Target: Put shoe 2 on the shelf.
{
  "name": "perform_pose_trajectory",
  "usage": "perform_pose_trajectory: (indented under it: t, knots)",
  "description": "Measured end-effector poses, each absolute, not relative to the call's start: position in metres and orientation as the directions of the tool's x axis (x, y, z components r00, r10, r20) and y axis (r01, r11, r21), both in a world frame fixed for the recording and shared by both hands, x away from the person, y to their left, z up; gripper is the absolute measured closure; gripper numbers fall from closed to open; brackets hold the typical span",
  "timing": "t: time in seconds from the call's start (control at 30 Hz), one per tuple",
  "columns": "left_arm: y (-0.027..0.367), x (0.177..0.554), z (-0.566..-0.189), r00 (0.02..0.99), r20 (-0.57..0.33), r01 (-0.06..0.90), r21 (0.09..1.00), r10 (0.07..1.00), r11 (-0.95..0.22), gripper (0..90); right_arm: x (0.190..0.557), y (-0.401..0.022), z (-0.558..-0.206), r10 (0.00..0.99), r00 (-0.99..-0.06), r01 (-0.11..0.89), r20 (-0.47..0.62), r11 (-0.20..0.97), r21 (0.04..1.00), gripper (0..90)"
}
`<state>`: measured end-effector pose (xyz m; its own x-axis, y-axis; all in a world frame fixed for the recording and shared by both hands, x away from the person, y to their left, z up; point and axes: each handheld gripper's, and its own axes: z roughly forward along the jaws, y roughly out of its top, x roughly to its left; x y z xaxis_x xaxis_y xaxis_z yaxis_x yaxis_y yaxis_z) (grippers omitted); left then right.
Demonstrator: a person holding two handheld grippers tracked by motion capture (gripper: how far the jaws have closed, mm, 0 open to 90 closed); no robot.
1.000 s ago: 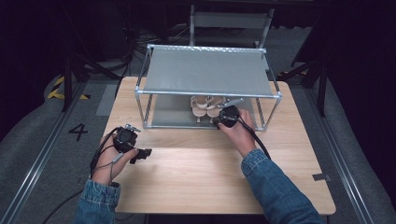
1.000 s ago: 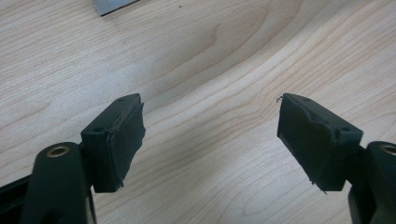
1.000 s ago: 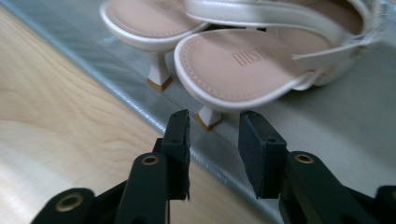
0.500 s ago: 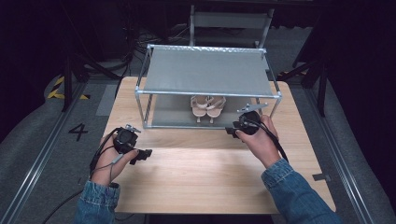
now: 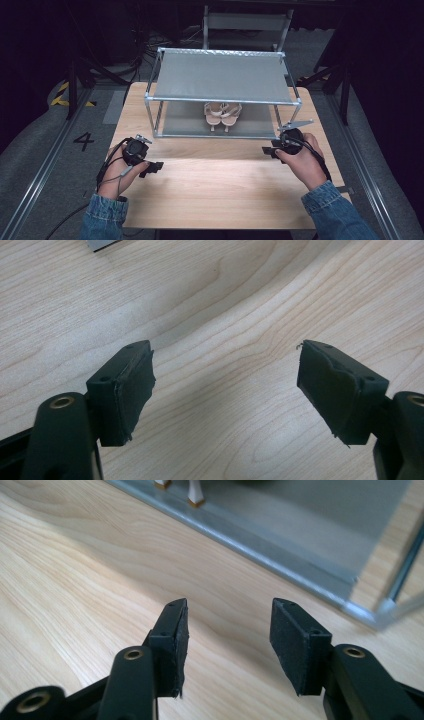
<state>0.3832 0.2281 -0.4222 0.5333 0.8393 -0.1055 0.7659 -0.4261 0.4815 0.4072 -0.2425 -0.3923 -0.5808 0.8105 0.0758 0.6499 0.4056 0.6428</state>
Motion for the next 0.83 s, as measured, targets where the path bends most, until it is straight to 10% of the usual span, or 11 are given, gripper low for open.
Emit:
perform_pose_trajectory:
  t: [0.83]
  knots:
    - [0.225,0.386,-0.429,0.544,-0.096,0.768,0.456,0.834,-0.449,23.1,0.389,-0.293,-0.439,0.863,-0.488,0.777,0.130,0.362,0.514,43.3]
